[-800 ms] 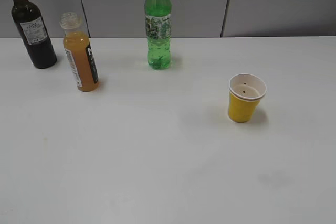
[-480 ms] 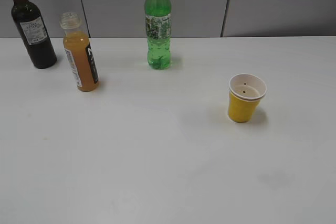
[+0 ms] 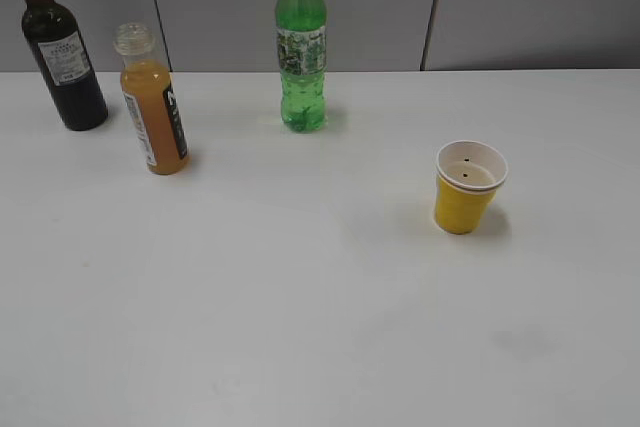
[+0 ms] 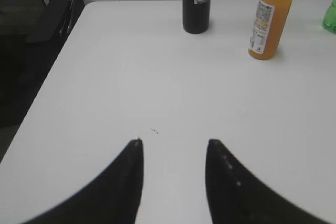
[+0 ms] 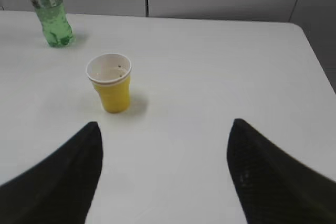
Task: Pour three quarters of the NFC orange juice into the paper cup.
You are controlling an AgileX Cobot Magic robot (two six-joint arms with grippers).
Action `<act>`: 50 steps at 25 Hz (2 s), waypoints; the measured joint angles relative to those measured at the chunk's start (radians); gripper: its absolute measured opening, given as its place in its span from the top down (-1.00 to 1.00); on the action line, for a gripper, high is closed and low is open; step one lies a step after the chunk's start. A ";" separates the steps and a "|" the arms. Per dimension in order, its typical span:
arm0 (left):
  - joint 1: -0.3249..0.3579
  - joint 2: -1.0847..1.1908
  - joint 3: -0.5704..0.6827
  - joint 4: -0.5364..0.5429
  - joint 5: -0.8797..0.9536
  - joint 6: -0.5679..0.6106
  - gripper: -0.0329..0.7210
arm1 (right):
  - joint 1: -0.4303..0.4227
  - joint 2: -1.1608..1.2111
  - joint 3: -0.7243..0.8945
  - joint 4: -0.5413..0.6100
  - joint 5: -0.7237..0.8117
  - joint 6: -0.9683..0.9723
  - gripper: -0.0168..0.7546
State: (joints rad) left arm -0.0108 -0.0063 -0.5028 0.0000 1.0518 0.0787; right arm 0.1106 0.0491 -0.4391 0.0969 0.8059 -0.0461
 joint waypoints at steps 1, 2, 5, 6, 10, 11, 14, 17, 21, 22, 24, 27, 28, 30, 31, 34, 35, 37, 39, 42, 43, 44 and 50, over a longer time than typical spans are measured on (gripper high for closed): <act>0.000 0.000 0.000 0.000 0.000 0.000 0.10 | 0.000 0.014 0.000 0.000 -0.032 -0.006 -0.55; 0.000 0.000 0.000 0.000 0.000 0.000 0.13 | 0.000 0.033 0.000 0.003 -0.073 -0.019 -0.55; 0.000 0.000 0.000 0.000 0.000 0.000 0.18 | 0.000 0.093 0.000 0.010 -0.183 -0.075 -0.55; 0.000 0.000 0.000 0.000 0.000 0.000 0.19 | 0.000 0.119 0.000 0.015 -0.217 -0.090 -0.55; 0.000 0.000 0.000 0.000 0.000 0.000 0.24 | 0.000 0.221 0.007 0.042 -0.348 -0.124 -0.55; 0.000 0.000 0.000 0.000 0.000 0.000 0.25 | 0.000 0.249 0.015 0.052 -0.388 -0.134 -0.55; 0.000 0.000 0.000 0.000 0.000 0.000 0.27 | 0.000 0.335 0.047 0.091 -0.509 -0.160 -0.55; 0.000 0.000 0.000 0.000 0.000 0.000 0.27 | 0.000 0.421 0.075 0.108 -0.616 -0.170 -0.55; 0.000 0.000 0.000 0.000 0.000 0.000 0.27 | 0.000 0.525 0.109 0.111 -0.787 -0.174 -0.55; 0.000 0.000 0.000 0.000 0.000 0.000 0.27 | 0.000 0.548 0.119 0.111 -0.829 -0.174 -0.55; 0.000 0.000 0.000 0.000 0.000 0.000 0.27 | 0.000 0.605 0.135 0.111 -0.918 -0.176 -0.55; 0.000 0.000 0.000 0.000 0.000 0.000 0.27 | 0.000 0.690 0.143 0.093 -1.017 -0.176 -0.55; 0.000 0.000 0.000 0.000 0.000 0.000 0.27 | 0.000 0.722 0.143 0.087 -1.046 -0.174 -0.55; 0.000 0.000 0.000 0.000 0.000 0.000 0.27 | 0.000 0.778 0.143 0.063 -1.100 -0.154 -0.55; 0.000 0.000 0.000 0.000 0.000 0.000 0.27 | 0.000 0.809 0.149 0.040 -1.136 -0.128 -0.55; 0.000 0.000 0.000 0.000 0.000 0.000 0.27 | 0.000 0.893 0.181 -0.061 -1.279 -0.020 -0.55; 0.000 0.000 0.000 0.000 0.000 0.000 0.27 | 0.000 0.923 0.194 -0.089 -1.324 0.016 -0.55; 0.000 0.000 0.000 0.000 0.000 0.000 0.27 | 0.000 0.980 0.215 -0.137 -1.412 0.060 -0.56; 0.000 0.000 0.000 0.000 0.000 0.000 0.27 | 0.000 1.037 0.233 -0.154 -1.470 0.079 -0.56; 0.000 0.000 0.000 0.000 0.000 0.000 0.27 | 0.000 1.128 0.262 -0.188 -1.575 0.103 -0.56; 0.000 0.000 0.000 0.000 0.000 0.000 0.27 | 0.000 1.154 0.269 -0.210 -1.613 0.113 -0.56; 0.000 0.000 0.000 0.000 0.000 0.000 0.27 | 0.000 1.186 0.274 -0.233 -1.644 0.124 -0.56; 0.000 0.000 0.000 0.000 0.000 0.000 0.27 | 0.000 1.368 0.279 -0.340 -1.784 0.160 -0.56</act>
State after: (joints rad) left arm -0.0108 -0.0063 -0.5028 0.0000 1.0518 0.0787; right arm 0.1106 1.4174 -0.1605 -0.2426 -0.9776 0.1135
